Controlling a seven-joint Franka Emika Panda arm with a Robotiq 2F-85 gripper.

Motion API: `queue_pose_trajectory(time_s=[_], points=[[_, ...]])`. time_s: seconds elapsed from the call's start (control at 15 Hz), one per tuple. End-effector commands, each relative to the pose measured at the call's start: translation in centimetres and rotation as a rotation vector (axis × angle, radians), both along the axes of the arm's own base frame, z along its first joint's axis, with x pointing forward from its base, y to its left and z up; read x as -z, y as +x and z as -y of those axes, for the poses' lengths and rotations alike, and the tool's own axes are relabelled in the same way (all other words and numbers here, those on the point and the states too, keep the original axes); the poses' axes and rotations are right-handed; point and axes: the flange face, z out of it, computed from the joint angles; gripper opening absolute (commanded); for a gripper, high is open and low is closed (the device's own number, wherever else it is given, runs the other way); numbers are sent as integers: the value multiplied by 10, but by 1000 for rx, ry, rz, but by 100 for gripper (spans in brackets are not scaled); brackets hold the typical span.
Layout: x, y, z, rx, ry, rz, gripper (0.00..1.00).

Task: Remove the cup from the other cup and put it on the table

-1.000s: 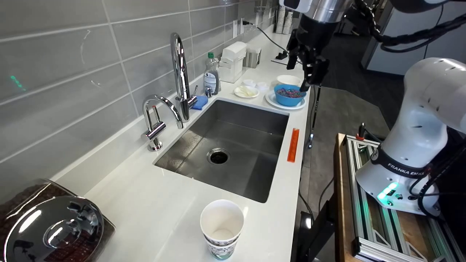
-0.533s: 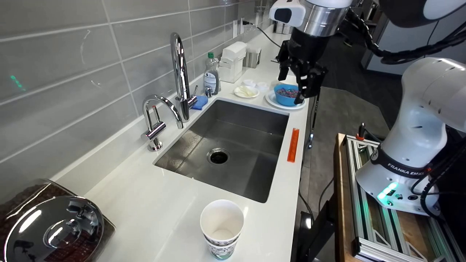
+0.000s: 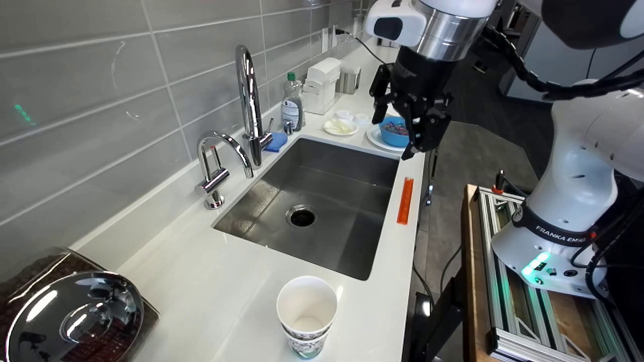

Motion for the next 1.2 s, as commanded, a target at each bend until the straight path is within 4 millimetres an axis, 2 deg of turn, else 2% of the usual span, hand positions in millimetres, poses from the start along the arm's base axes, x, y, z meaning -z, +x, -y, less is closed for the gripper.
queue_pose_trajectory(time_s=[0.0,0.27,0.4,0.73,0.8,0.87,0.93,1.13], points=[[5,6,-51,-124,38,-3,100],[13,15,-90,-206,91,11,100],[24,19,-107,-222,104,-6,100],[56,33,-140,-94,160,-109,100],[61,34,-148,-116,175,-131,100],[63,37,-150,-124,194,-136,100],[54,29,-137,-130,154,-103,100],[63,36,-146,-124,170,-129,100]])
